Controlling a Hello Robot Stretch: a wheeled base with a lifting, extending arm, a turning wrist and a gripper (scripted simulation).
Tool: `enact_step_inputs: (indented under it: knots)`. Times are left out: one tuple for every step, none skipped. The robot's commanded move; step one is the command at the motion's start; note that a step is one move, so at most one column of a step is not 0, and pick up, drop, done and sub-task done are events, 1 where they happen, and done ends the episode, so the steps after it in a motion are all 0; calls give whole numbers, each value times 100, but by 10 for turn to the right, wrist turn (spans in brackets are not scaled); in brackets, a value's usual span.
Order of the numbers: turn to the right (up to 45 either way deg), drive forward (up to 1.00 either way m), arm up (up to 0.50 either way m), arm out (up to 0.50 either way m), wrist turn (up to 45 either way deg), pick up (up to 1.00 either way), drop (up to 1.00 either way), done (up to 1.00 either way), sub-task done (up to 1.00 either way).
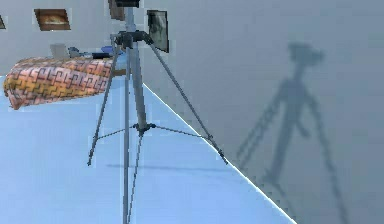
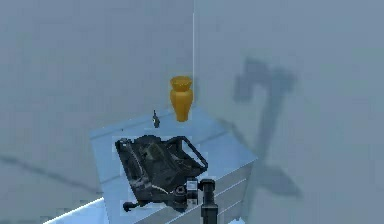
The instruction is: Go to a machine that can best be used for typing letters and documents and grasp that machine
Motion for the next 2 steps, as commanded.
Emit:
enact_step_inputs:
  knots:
    - [0, 0, 10, 0, 0, 0, 0, 0, 0]
    - [0, 0, 0, 0, 0, 0, 0, 100, 0]
